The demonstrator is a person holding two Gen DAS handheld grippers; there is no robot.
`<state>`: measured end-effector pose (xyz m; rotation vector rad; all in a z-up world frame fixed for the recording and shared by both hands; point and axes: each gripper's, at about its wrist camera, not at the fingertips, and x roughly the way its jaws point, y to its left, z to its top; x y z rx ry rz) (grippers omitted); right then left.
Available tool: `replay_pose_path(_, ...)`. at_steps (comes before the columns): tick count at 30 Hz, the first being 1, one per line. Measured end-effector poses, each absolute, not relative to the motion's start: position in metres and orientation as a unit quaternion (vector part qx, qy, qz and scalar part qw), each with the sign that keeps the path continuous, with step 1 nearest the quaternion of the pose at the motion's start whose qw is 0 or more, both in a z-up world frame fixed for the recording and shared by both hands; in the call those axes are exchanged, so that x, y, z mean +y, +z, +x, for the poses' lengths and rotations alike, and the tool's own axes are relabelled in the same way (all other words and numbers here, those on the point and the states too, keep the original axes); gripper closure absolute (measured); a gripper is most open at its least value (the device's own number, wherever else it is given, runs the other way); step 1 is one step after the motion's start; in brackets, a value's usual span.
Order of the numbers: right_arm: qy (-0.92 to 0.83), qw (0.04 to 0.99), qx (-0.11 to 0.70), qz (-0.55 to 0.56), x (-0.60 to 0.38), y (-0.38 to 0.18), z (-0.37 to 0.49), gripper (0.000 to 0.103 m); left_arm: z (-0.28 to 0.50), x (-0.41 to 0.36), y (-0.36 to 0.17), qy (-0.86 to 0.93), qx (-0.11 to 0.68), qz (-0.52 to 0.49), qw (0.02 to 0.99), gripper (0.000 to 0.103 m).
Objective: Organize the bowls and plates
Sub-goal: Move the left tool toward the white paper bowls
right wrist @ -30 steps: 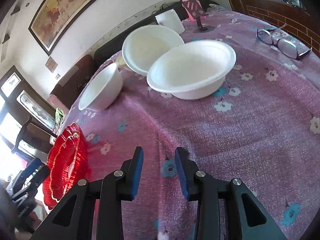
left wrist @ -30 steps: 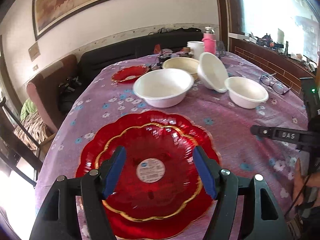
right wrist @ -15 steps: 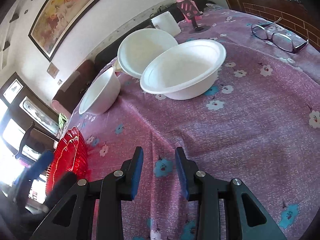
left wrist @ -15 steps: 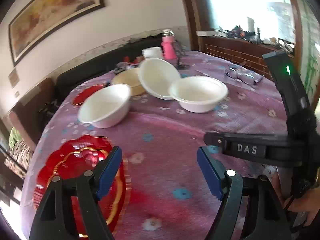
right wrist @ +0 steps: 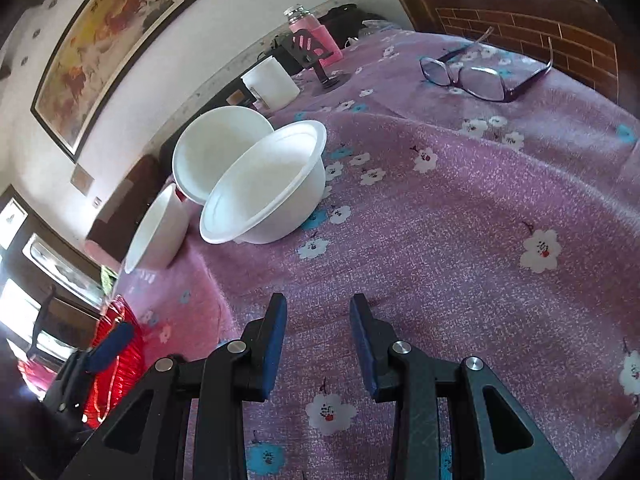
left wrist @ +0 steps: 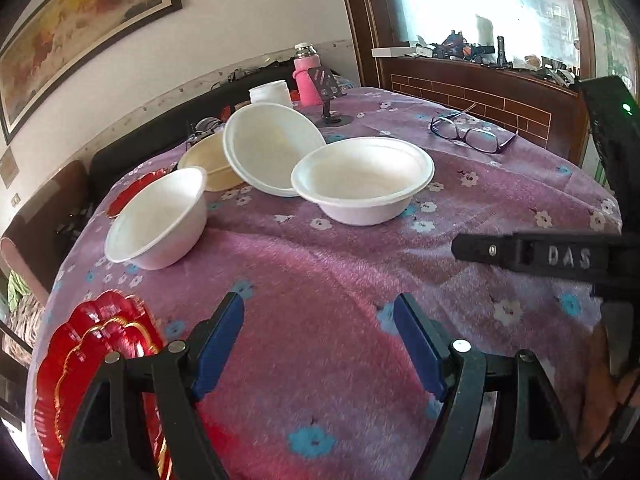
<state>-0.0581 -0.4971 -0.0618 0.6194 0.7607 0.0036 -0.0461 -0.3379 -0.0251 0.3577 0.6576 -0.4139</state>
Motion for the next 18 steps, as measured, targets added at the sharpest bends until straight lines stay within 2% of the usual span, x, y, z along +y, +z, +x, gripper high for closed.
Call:
replay_pose_path(4,0.002,0.886,0.366,0.284,-0.492,-0.059,-0.057,0.062,-0.029,-0.345,-0.031,-0.214,0.357,0.155,0.896,0.027)
replay_pose_path(13,0.007,0.886,0.365,0.286,-0.492,-0.061,-0.056,0.060,-0.010,-0.344,-0.049,-0.214,0.427,0.135,0.868,0.027)
replay_pose_path(18,0.008,0.886,0.366,0.285,-0.492,-0.061,-0.056,0.058,-0.005,-0.342,-0.052,-0.210,0.444,0.122,0.862,0.019)
